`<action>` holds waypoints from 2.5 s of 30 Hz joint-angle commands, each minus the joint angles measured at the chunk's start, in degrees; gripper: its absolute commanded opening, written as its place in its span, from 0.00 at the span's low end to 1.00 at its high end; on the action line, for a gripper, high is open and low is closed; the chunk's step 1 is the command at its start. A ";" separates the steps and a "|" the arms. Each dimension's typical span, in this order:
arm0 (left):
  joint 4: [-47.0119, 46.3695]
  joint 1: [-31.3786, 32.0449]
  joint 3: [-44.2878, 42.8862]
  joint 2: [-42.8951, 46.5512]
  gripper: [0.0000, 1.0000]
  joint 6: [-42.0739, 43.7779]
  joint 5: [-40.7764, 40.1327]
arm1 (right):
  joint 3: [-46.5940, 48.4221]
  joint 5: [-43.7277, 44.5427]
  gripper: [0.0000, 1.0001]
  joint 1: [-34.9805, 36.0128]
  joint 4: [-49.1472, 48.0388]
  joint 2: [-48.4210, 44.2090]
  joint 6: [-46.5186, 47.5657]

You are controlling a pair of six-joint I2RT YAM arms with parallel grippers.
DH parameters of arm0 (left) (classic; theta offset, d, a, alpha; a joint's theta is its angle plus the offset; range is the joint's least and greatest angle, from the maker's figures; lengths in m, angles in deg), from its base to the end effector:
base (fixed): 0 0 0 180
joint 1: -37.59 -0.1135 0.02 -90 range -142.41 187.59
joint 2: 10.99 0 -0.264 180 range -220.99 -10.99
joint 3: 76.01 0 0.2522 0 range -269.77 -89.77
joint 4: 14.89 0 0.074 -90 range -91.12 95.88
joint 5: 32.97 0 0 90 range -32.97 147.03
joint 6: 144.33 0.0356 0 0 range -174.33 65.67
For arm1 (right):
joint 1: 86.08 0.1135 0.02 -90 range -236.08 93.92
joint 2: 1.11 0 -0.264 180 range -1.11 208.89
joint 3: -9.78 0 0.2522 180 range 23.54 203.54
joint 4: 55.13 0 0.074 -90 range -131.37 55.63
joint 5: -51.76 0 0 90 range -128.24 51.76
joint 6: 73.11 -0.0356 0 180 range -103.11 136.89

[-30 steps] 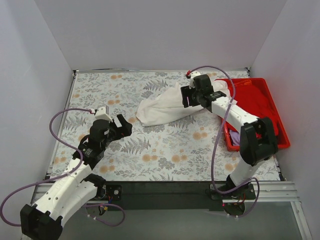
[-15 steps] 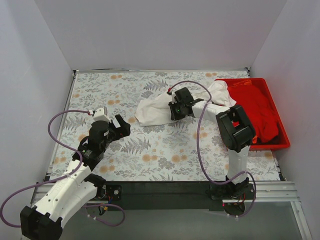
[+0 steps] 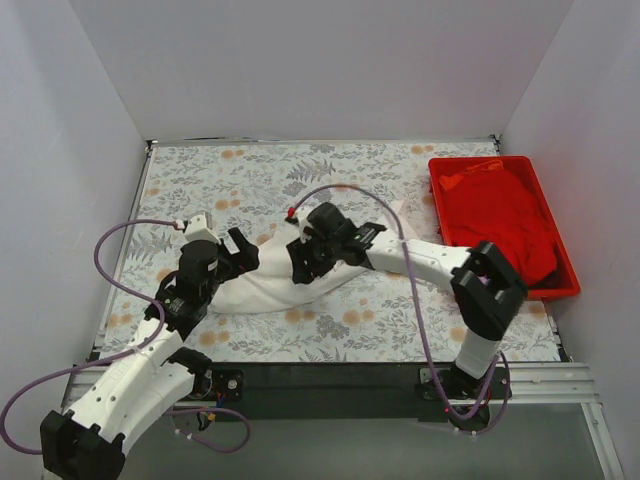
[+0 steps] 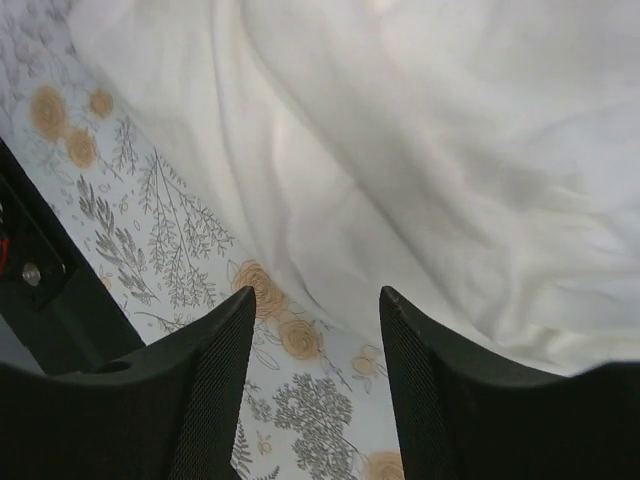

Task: Fold and stack the t-shirts
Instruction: Move the tshirt to the center of the board, then flatten the tshirt out

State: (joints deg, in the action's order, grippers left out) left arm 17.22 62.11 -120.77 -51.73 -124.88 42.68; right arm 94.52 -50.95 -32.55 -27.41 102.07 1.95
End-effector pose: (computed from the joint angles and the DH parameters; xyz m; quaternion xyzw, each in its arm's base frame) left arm 0.1558 -0.0614 0.2524 -0.3918 0.7580 -0.3042 0.4236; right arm 0.2283 0.3221 0.2123 -0.3437 0.8566 0.2936 0.2490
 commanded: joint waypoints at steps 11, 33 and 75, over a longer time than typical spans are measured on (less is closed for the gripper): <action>0.11 -0.08 -6.00 -19.64 0.93 -5.83 -1.38 | -13.32 3.92 0.58 -28.57 0.03 -15.64 3.52; 3.02 -20.12 -6.86 -25.10 0.90 -5.59 8.97 | -28.79 1.81 0.61 -37.81 5.64 -24.94 1.75; 6.61 -5.00 -41.77 -61.32 0.10 18.07 34.49 | -30.20 2.42 0.61 -33.85 9.33 -35.06 3.78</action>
State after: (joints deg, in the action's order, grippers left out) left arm 23.83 56.86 -162.37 -118.76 -108.31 79.77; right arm 63.83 -49.95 -66.77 -18.01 66.88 4.99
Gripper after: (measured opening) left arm 0.161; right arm 0.617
